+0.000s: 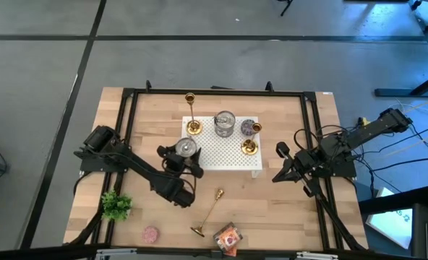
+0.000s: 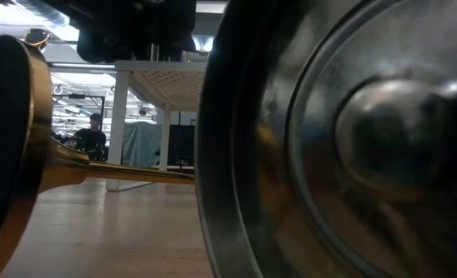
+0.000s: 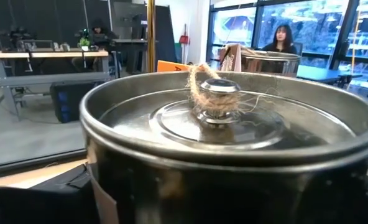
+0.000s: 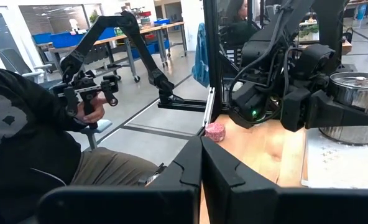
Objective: Pick & Place candle stick holders
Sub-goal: Put the left big silver scented candle on the shelf
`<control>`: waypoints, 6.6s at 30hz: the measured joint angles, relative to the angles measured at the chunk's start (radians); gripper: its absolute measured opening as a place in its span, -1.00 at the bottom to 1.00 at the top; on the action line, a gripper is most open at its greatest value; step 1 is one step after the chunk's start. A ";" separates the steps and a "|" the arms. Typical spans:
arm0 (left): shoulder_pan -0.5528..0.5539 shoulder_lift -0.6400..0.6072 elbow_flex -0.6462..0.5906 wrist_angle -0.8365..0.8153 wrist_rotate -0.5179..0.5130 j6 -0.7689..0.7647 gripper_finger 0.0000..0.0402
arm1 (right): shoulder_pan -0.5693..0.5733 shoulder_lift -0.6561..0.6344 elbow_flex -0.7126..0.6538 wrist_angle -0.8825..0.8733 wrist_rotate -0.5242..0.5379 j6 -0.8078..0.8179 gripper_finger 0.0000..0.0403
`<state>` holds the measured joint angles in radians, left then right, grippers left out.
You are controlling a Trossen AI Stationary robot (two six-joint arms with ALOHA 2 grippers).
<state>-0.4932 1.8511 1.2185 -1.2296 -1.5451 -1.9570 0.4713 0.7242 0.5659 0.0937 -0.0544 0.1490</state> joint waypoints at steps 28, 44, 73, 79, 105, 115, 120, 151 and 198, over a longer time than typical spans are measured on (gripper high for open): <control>0.017 0.002 0.025 0.197 0.094 0.325 0.81 | 0.000 0.000 0.000 0.000 0.000 0.000 -0.97; 0.018 -0.001 0.025 0.218 0.056 0.353 0.81 | 0.000 0.000 0.000 0.000 0.000 0.000 -0.97; 0.017 -0.122 0.026 0.228 -0.030 0.438 0.81 | 0.000 0.000 0.000 -0.001 0.000 0.000 -0.97; 0.017 -0.123 0.026 0.238 -0.030 0.437 0.81 | 0.000 0.000 0.000 -0.001 0.000 0.000 -0.97; 0.027 -0.122 0.198 0.342 -0.017 0.795 0.81 | 0.000 0.001 0.000 -0.009 0.000 0.000 -0.97; -0.094 -0.122 0.335 0.336 -0.016 1.004 0.81 | 0.000 0.001 0.000 -0.031 0.000 0.000 -0.97; -0.187 -0.122 0.369 0.337 0.016 1.069 0.81 | 0.000 0.001 0.000 -0.031 0.000 0.000 -0.97; -0.281 -0.071 0.180 0.036 0.320 0.407 -0.64 | 0.000 0.000 0.000 -0.045 -0.001 0.011 -0.97; -0.147 -0.110 0.056 0.430 0.238 0.723 -0.99 | -0.025 0.000 0.000 -0.045 0.000 0.011 -0.97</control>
<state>-0.6398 1.7409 1.2743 -0.7994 -1.3075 -1.2344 0.4462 0.7246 0.5658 0.0489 -0.0544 0.1602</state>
